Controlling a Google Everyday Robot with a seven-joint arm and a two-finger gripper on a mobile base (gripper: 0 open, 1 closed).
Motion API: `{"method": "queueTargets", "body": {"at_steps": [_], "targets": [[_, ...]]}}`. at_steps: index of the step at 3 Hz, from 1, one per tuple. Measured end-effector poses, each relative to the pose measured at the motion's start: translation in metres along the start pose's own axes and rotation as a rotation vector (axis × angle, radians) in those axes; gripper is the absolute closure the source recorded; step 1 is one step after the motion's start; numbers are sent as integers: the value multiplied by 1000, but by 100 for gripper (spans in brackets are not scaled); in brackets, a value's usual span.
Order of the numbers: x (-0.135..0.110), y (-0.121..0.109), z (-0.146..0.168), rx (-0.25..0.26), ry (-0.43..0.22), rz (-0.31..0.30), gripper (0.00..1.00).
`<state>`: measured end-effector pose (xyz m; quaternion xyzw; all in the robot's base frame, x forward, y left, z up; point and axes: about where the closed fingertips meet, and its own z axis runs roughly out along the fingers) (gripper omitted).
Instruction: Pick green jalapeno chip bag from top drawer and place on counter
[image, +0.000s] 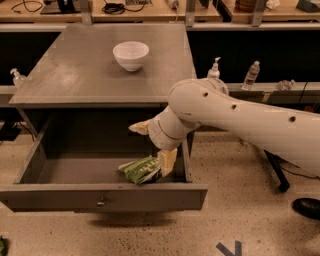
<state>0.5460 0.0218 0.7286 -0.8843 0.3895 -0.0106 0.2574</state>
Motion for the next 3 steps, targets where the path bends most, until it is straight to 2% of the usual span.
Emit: {"method": "queueTargets", "body": {"at_steps": [1,2,3], "targets": [[-6,5,24,-10,-46,4,11],[-8,9,41,-28,-62,11,10],[-8,9,44,-31,-61,13,22]]}}
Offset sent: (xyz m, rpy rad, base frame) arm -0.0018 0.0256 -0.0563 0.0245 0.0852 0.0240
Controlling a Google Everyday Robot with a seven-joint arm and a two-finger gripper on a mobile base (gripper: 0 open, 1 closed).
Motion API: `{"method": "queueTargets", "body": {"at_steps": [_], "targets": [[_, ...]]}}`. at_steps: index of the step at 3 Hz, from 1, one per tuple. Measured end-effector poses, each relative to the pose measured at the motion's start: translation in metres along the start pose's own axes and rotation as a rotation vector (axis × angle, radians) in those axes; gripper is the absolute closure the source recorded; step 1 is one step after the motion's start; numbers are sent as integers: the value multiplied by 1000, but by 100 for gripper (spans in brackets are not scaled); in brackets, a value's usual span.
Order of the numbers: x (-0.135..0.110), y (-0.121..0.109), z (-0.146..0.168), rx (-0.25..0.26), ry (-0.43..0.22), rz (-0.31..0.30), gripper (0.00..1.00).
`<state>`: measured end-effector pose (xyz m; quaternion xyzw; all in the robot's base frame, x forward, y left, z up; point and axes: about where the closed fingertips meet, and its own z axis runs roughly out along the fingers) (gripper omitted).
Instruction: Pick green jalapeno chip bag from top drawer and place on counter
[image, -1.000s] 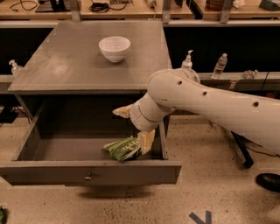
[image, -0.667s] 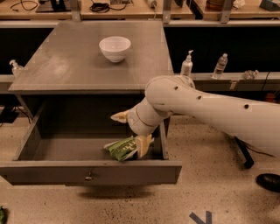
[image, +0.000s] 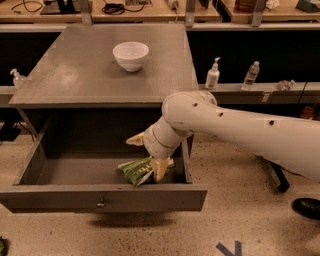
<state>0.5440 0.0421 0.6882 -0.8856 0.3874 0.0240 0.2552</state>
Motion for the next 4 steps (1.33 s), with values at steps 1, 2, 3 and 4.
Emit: {"method": "queueTargets", "body": {"at_steps": [1,2,3,4], "targets": [[0,0,0,0,0,0,46],[13,-1,-5,18,51,52,69],[23,-9,-31,76,98,132,92],[15,-22,-80,167,125,178,100]]}}
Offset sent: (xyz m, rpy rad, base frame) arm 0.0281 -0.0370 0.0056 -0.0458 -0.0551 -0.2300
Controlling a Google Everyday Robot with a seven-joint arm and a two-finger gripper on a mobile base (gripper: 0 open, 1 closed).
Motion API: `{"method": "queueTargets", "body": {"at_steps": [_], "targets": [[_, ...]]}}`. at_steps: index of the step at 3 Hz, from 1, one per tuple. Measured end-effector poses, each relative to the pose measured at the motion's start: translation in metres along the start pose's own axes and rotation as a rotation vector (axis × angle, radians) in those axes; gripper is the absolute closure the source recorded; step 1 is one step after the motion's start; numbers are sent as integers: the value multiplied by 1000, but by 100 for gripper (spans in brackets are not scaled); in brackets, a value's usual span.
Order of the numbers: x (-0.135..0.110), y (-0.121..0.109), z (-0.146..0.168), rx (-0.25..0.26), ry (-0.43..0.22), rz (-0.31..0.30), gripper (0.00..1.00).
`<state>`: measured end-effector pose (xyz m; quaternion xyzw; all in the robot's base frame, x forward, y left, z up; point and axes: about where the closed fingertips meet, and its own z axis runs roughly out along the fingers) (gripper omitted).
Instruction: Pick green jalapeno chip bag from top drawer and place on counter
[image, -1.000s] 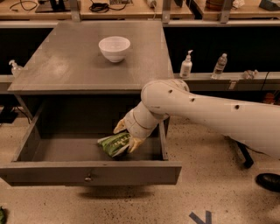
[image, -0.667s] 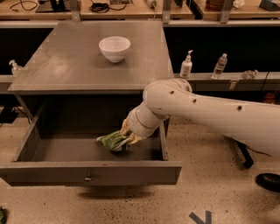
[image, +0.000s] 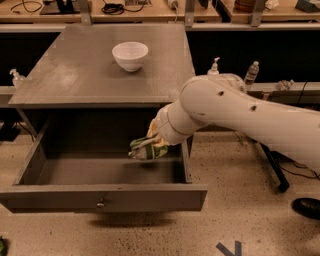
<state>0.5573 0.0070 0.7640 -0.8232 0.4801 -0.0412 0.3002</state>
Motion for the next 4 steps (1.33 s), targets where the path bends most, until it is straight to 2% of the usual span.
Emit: {"method": "queueTargets", "body": {"at_steps": [1,2,3,4], "targets": [[-19,-21,-66,123,17,-10,100],[-37,-51,-146,240,31,-41,100],[-47,-80,-197,294,41,-71,100],[-32,-118,-237,339,40,-59,100]]}}
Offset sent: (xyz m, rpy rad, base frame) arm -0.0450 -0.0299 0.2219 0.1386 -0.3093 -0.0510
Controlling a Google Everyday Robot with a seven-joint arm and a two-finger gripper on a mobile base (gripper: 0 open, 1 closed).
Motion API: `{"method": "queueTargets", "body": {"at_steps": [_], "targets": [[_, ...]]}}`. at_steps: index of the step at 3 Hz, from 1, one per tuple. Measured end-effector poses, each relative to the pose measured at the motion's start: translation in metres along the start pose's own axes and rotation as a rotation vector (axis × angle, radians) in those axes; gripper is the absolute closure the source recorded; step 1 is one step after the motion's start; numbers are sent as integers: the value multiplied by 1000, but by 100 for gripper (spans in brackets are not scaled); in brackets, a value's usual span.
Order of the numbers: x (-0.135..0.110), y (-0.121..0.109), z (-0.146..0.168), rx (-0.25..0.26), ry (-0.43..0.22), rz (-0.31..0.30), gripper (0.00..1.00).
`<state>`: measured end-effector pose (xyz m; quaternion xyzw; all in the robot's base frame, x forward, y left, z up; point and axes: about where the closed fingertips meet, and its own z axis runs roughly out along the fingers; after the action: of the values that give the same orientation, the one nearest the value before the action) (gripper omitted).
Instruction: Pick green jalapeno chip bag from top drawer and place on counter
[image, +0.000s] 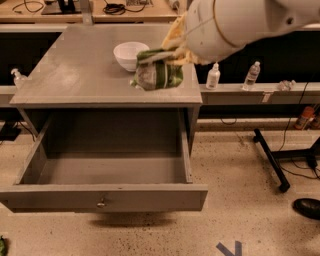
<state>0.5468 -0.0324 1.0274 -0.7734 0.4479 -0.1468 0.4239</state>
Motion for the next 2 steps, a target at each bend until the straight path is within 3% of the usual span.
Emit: {"method": "queueTargets", "body": {"at_steps": [1,2], "targets": [[30,-43,-2,61,8,47,100],[58,-67,28,92,26,107,100]]}}
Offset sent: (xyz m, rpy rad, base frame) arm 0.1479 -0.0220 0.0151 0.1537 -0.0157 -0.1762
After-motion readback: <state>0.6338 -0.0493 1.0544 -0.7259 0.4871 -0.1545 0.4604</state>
